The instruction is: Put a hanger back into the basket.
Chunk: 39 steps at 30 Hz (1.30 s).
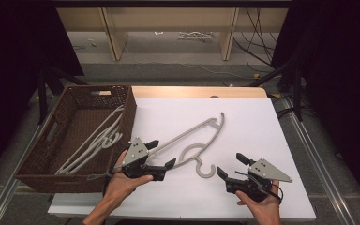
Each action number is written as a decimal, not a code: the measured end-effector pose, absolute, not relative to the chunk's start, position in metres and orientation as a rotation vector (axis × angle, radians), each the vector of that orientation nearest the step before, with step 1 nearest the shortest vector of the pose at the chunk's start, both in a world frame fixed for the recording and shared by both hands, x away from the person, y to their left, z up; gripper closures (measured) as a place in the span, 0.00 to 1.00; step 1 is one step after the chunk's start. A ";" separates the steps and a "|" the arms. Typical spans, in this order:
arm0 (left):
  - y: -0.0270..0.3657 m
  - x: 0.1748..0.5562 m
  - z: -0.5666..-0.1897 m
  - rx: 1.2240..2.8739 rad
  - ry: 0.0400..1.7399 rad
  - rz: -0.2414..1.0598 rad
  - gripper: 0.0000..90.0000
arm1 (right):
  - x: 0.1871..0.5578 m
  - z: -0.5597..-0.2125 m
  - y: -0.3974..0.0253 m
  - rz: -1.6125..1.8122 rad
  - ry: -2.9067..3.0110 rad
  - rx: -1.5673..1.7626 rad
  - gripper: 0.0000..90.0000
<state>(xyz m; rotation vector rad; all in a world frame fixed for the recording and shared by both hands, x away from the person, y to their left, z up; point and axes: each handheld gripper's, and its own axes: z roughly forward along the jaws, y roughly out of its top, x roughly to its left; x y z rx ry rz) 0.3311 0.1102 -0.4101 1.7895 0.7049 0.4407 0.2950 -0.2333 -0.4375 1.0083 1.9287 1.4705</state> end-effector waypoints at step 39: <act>0.047 0.385 -0.462 2.472 0.657 0.386 0.41 | 0.293 -0.438 -0.230 1.466 1.958 1.036 0.18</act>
